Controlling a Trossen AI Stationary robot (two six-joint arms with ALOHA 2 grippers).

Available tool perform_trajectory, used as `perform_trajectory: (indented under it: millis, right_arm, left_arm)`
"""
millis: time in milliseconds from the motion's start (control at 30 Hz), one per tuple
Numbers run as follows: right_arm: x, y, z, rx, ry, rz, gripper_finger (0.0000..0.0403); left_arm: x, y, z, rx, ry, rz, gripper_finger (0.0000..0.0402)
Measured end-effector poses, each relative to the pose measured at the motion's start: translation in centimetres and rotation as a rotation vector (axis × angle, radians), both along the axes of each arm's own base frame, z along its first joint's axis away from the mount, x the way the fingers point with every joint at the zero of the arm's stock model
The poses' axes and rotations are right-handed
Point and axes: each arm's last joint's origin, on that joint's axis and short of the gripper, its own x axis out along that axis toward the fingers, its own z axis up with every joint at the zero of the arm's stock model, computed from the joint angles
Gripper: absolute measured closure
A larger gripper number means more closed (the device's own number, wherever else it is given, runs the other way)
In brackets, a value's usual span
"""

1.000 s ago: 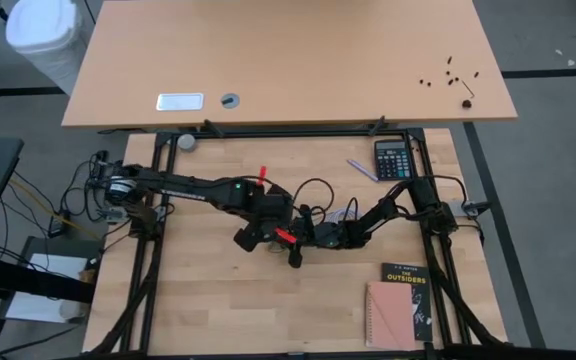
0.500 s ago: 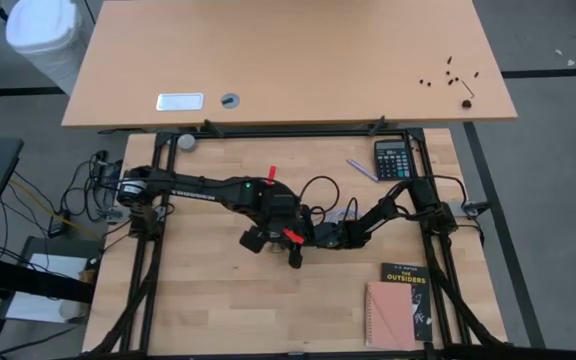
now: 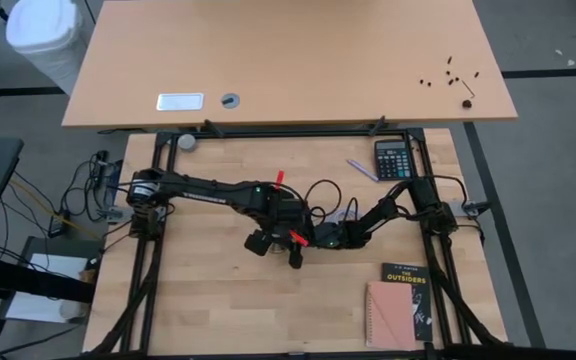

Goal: Screw lightbulb
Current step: Insert the light bulb into the lamp

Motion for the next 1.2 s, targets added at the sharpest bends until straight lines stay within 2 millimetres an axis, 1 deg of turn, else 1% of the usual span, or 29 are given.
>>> perform_trajectory:
  millis: [67, 400, 600, 900, 1200]
  right_arm:
    - [0.0, 0.0, 0.0, 0.0, 0.0, 0.002, 0.0224]
    - [0.0, 0.0, 0.0, 0.001, -0.001, 0.001, 0.0224]
    - [0.0, 0.0, 0.0, 0.001, -0.002, 0.001, 0.0224]
    - [0.0, 0.0, 0.0, 0.0, 0.0, 0.0, 0.0223]
    - [0.0, 0.0, 0.0, 0.0, 0.0, 0.0, 0.0223]
  left_arm:
    - [0.1, 0.0, -0.3, 0.001, 0.01, 0.0, 0.0129]
    - [0.2, 0.0, -0.3, 0.002, 0.007, -0.015, 0.0129]
    - [0.2, 0.0, -0.3, 0.009, 0.005, -0.073, 0.0129]
    - [0.0, 0.0, -1.9, 0.045, 0.023, -0.192, 0.0129]
    - [0.1, 0.1, -1.9, 0.072, 0.021, -0.293, 0.0129]
